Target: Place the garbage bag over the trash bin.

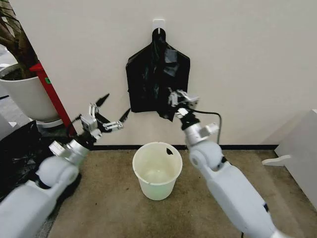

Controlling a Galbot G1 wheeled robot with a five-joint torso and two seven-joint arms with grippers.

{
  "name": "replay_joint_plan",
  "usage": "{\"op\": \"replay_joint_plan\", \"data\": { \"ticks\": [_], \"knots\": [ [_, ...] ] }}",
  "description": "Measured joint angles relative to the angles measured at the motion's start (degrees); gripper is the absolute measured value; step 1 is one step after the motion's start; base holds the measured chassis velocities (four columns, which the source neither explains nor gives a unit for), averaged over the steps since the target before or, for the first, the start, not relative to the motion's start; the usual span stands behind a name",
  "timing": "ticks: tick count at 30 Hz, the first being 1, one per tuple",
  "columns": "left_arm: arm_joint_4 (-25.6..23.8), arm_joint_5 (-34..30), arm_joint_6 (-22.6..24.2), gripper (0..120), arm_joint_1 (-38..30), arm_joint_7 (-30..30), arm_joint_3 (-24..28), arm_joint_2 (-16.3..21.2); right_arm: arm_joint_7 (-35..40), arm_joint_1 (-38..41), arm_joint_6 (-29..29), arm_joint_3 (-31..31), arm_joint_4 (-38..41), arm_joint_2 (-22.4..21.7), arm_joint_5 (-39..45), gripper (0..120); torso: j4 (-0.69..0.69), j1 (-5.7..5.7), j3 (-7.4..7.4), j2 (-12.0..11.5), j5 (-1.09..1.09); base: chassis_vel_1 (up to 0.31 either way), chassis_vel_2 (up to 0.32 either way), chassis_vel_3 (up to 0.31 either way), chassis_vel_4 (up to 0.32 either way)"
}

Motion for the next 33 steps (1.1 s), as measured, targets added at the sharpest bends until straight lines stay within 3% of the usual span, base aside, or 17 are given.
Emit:
{"op": "replay_joint_plan", "data": {
  "ticks": [4,10,12,18,28,33],
  "knots": [
    [1.95,-1.57,1.93,100,-8.13,0.6,5.52,3.23,-0.16,0.55,0.08,-0.61,-0.69,1.2,-0.41,0,-0.07,0.0,0.0,0.0,0.02,0.0,0.0,0.0,0.0],
    [4.87,-1.6,2.8,100,-15.15,2.28,12.94,4.29,-0.21,0.6,0.11,-0.68,-1.26,1.48,-0.93,0,-0.04,0.0,-0.01,0.0,0.01,0.0,0.0,0.0,0.0],
    [6.93,1.02,3.16,100,-18.74,2.71,17.03,3.88,-0.21,0.69,0.13,-0.6,-1.43,1.72,-1.01,0,-0.05,0.0,0.0,0.0,0.02,0.0,0.0,0.0,0.0],
    [10.22,8.36,3.3,100,-25.14,3.01,22.52,2.19,-0.26,0.78,0.25,-0.35,-1.71,2.08,-1.15,0,-0.05,0.0,0.0,0.0,0.01,0.0,0.0,0.0,0.0],
    [13.86,11.63,4.93,95,-31.65,6.9,26.6,0.71,-0.46,1.12,0.42,-0.2,-2.25,2.27,-1.49,0,-0.04,0.0,0.0,0.0,0.02,0.0,0.0,0.0,0.0],
    [15.82,12.96,7.16,78,-34.09,8.65,28.12,-0.23,-0.48,1.49,0.55,0.01,-2.45,2.3,-1.5,0,-0.05,0.0,-0.01,0.0,0.02,0.0,0.0,0.0,0.0]
  ]
}}
